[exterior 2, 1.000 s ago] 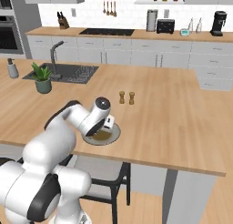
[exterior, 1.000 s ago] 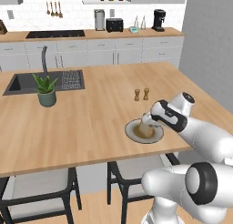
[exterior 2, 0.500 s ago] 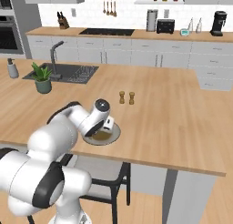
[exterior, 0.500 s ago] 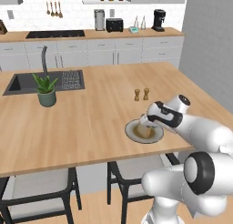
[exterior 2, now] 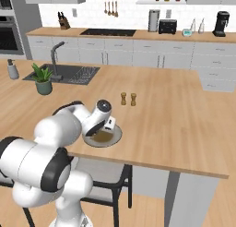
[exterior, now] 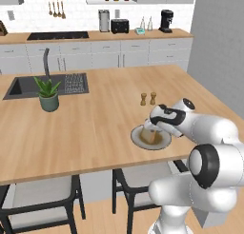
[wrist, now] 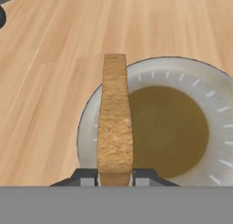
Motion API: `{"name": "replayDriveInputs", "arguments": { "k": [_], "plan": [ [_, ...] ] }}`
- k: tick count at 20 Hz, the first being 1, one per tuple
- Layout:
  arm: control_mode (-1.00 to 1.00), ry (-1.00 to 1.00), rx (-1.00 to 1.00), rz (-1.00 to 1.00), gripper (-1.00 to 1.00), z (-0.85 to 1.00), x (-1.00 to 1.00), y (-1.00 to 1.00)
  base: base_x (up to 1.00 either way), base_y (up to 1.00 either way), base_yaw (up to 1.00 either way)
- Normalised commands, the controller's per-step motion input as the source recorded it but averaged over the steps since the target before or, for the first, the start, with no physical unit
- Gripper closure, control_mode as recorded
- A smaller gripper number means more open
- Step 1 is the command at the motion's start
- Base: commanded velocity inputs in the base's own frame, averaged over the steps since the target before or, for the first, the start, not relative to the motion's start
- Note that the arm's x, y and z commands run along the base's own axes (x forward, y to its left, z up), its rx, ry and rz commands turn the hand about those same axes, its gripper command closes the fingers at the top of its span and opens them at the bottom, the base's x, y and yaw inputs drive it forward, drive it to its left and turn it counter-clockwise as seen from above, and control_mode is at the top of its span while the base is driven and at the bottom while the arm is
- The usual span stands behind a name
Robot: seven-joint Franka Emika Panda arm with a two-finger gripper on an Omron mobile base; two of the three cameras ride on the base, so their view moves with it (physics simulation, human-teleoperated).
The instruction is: Start the toaster. Once the lever pops up, take the bread to the plate on the dining counter.
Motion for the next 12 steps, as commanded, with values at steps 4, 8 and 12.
{"name": "replayDriveInputs", "arguments": {
  "k": [4,8,12],
  "plan": [
    [-1.0,0.0,0.0,0.0,1.0,-0.05,0.02,0.0,0.0,0.0,0.0],
    [-1.0,0.0,0.0,0.0,-1.0,-0.02,0.0,0.0,0.0,0.0,0.0],
    [-1.0,0.0,0.0,0.0,-1.0,0.0,0.0,0.0,0.0,0.0,0.0]
  ]
}}
